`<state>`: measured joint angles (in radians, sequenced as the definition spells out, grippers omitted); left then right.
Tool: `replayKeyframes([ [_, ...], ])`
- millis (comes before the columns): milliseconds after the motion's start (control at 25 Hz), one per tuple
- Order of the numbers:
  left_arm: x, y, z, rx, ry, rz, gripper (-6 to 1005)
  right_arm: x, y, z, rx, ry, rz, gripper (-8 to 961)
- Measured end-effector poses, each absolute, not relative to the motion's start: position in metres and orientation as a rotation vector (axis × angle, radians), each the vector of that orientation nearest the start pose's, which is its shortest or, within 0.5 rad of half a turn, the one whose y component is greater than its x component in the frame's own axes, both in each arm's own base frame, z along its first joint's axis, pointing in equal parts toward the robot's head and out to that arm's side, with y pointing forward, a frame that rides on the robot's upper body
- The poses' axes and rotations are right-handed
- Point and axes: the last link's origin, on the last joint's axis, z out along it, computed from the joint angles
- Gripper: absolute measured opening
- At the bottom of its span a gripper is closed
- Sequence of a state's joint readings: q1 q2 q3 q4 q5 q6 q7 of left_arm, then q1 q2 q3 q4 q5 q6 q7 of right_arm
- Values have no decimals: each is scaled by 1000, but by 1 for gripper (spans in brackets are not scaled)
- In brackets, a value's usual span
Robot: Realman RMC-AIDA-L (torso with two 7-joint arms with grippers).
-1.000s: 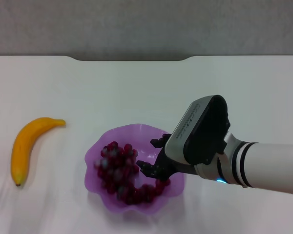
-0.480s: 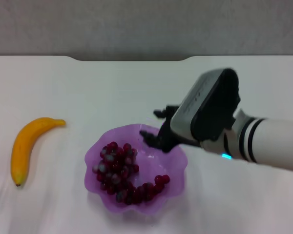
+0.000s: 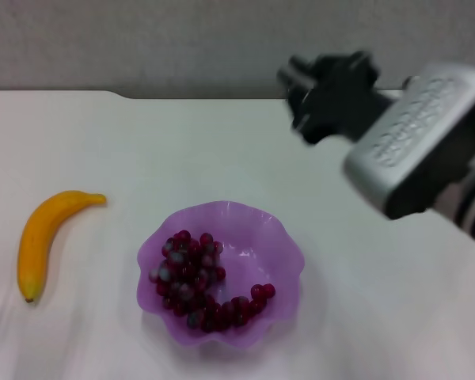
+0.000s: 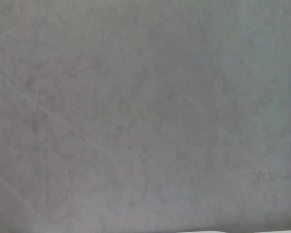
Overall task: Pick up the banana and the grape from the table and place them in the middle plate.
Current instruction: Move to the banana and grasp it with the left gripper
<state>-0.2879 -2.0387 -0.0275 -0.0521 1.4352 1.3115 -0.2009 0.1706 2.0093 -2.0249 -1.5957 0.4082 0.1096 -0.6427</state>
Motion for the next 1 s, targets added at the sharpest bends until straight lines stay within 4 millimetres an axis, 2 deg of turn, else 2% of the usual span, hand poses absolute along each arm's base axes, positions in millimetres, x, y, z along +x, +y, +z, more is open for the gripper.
replayKeyframes([
  [200,-396,260,22,-1473,-591,-571,915,119,327,10,-1853,-119,502,84],
  [440,-395,261,19,-1488,-600,-576,915,147,303,21,-1605,-122,669,36],
  [600,-390,263,12,-1522,-615,-601,915,173,285,6,-1560,-106,690,33],
  [760,-386,265,8,-1547,-635,-633,916,188,265,-10,-1543,-114,728,29],
  [1000,-379,278,-1,-1586,-652,-632,909,196,263,-41,-1669,-46,768,25],
])
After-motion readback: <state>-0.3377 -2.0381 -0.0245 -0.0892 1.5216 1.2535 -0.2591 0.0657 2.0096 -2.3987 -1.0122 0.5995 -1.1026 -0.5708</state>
